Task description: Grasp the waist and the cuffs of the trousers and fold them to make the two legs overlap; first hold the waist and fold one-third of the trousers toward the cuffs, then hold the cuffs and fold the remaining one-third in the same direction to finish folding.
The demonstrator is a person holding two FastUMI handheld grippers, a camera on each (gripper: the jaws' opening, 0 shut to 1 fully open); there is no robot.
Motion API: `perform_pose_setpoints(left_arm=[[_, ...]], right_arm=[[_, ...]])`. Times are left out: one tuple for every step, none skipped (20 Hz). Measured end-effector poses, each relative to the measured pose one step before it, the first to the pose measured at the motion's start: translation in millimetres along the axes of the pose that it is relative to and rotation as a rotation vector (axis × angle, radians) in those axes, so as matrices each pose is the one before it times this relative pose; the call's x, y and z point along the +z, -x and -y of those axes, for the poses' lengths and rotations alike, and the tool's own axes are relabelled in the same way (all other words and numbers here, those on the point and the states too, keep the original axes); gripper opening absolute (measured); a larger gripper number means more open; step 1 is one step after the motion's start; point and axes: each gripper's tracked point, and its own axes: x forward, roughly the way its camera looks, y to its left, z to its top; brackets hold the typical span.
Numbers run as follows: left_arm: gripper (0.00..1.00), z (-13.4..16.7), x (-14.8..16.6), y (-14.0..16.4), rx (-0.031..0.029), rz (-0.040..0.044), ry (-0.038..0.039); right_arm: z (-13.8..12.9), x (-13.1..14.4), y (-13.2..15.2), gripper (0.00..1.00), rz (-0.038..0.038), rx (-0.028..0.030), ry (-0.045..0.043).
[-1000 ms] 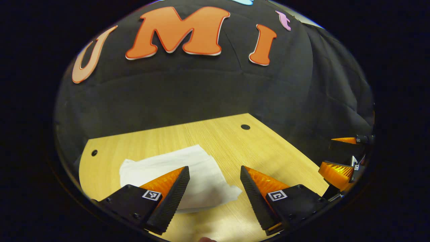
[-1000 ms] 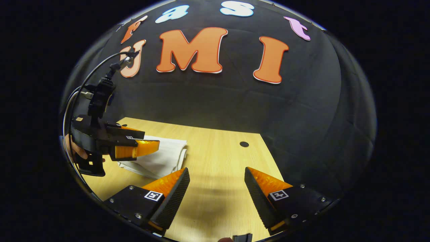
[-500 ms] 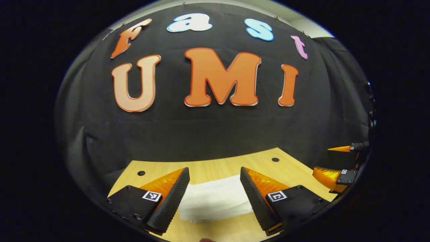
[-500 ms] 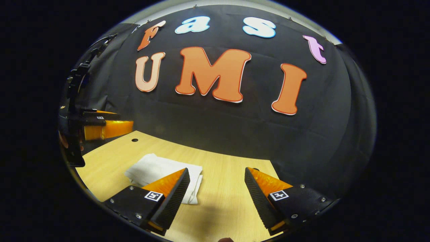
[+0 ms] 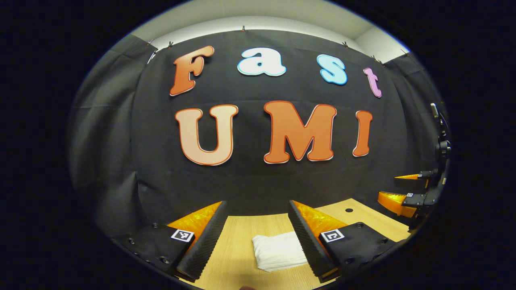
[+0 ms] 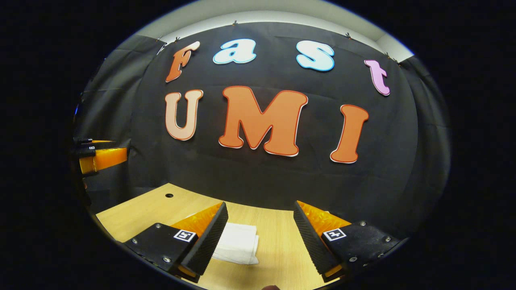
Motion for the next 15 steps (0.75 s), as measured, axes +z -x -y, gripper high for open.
perform_pose_setpoints(left_arm=[[0.98,-1.10,0.32,0.69,0.00672,0.01492,0.00789],[0.97,1.60,1.18,0.42,-0.00085,0.01122,0.00820],[0.97,-1.81,2.52,1.03,0.00216,0.01218,0.00508],[0.96,0.87,1.76,0.49,-0.00367,0.01424,-0.00302],[0.96,-1.75,1.86,1.73,0.00221,0.01549,-0.00807],[0.96,0.93,-0.41,0.32,-0.00211,0.01059,-0.00787],[0.98,1.27,-1.37,0.66,-0.00255,0.01085,-0.00429],[0.98,0.94,-1.09,-0.11,-0.00384,0.00493,-0.00052],[0.98,-0.65,-0.16,0.01,-0.00905,0.00259,0.00060],[0.96,-0.91,1.66,0.31,-0.00399,0.00507,-0.00200],[0.98,-0.98,1.02,0.32,-0.00891,0.00201,-0.00662],[0.96,-0.90,1.66,0.46,0.00003,0.00428,-0.01113],[0.98,1.16,-0.65,0.28,-0.00655,0.00088,-0.00698],[0.99,1.00,-0.37,0.74,-0.00602,-0.00040,0.00102],[0.96,0.48,-0.90,-1.00,-0.00599,-0.00185,0.00546]], right_arm=[[-3.03,3.06,1.37,0.99,0.00646,-0.00395,-0.00132],[-3.13,2.81,2.95,0.99,0.00476,-0.00628,-0.00219],[-4.80,2.50,2.29,0.99,0.00462,0.00060,-0.00421],[-3.98,1.87,3.03,0.99,0.00341,-0.00002,-0.00317],[-1.24,0.93,2.08,0.99,0.00235,-0.00551,-0.00150],[-1.44,0.52,3.07,0.99,0.00026,-0.00287,-0.00134],[-0.37,0.51,3.15,0.99,0.00187,-0.00636,0.00094],[0.33,0.39,2.76,0.99,0.00292,-0.00718,0.00117],[0.78,-0.85,1.58,0.99,0.00003,-0.00930,0.00115],[0.50,0.05,2.55,0.99,0.00212,-0.00687,-0.00120],[0.03,0.28,1.95,0.99,0.00099,-0.00793,-0.00172],[0.16,0.25,2.84,0.99,0.00196,-0.00561,-0.00298],[0.15,-0.54,2.35,0.99,0.00263,-0.00661,0.00115],[-0.47,0.04,2.05,0.99,-0.00039,-0.00711,0.00320],[-1.18,-1.23,1.86,0.99,-0.00278,-0.00442,0.00331]])
